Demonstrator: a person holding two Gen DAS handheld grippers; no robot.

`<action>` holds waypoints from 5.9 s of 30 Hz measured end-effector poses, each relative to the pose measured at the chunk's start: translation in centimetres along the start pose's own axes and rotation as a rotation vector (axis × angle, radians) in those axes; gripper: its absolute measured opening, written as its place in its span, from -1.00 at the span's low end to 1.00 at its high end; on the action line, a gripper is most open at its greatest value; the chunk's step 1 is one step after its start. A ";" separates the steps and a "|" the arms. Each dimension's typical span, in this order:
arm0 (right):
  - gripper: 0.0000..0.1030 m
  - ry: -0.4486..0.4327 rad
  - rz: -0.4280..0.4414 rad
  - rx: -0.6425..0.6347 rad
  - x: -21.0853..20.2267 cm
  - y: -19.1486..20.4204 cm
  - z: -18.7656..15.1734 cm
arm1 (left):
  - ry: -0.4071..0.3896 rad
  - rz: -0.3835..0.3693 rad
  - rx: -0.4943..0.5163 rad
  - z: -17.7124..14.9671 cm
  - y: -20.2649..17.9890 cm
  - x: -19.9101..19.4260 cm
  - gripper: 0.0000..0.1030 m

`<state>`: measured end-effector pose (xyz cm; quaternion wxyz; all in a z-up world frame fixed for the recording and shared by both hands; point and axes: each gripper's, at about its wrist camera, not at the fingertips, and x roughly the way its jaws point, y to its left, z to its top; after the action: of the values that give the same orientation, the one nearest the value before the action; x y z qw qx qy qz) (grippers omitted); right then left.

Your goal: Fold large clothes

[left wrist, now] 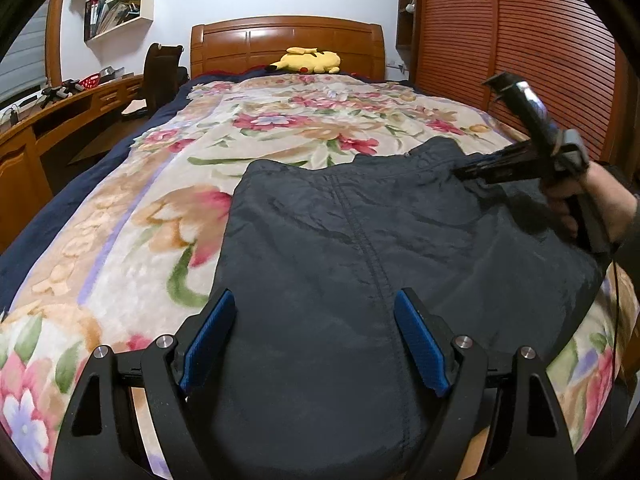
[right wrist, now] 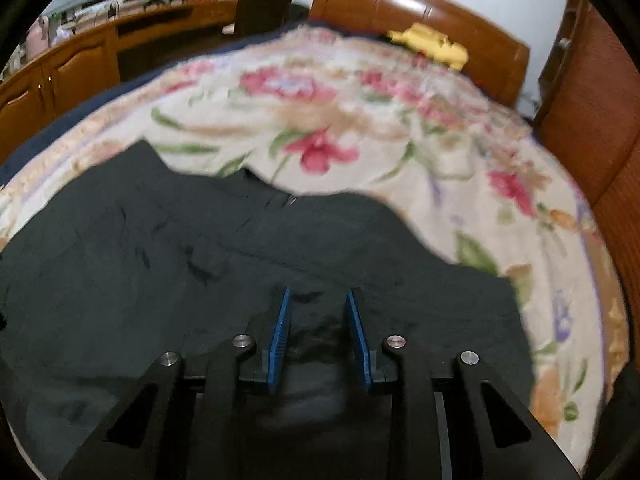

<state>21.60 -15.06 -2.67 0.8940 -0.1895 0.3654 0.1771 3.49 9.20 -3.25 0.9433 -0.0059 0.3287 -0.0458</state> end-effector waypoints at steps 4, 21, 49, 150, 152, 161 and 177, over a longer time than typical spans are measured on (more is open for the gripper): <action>-0.47 0.017 0.014 0.036 2.6 -0.8 1.1 | 0.001 0.006 -0.013 -0.2 0.3 -0.2 0.61; -0.51 -0.129 0.066 0.033 -5.5 2.3 -3.2 | 0.004 0.022 0.003 -0.4 -0.1 0.2 0.61; -0.15 -0.224 0.099 0.037 -13.4 8.6 -15.2 | -0.003 0.037 -0.061 -2.8 1.3 -1.1 0.61; -0.08 -0.341 0.006 0.329 -22.9 -7.0 -24.6 | -0.170 -0.168 0.151 3.0 -20.5 -9.8 0.60; -0.08 -0.351 0.008 0.329 -22.9 -6.8 -24.6 | -0.161 -0.150 0.144 2.3 -19.5 -9.6 0.60; -0.08 -0.363 0.011 0.318 -22.3 -5.8 -23.9 | -0.143 -0.099 0.090 -0.8 -15.5 -9.4 0.60; 0.02 -0.406 -0.088 0.260 -24.6 -5.3 -20.4 | -0.158 -0.088 0.023 -3.4 -10.5 -11.1 0.60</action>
<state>-4.42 -33.54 2.66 0.9728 -0.0491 0.1893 0.1240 -8.11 -0.16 1.42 0.9634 -0.0132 0.2520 -0.0901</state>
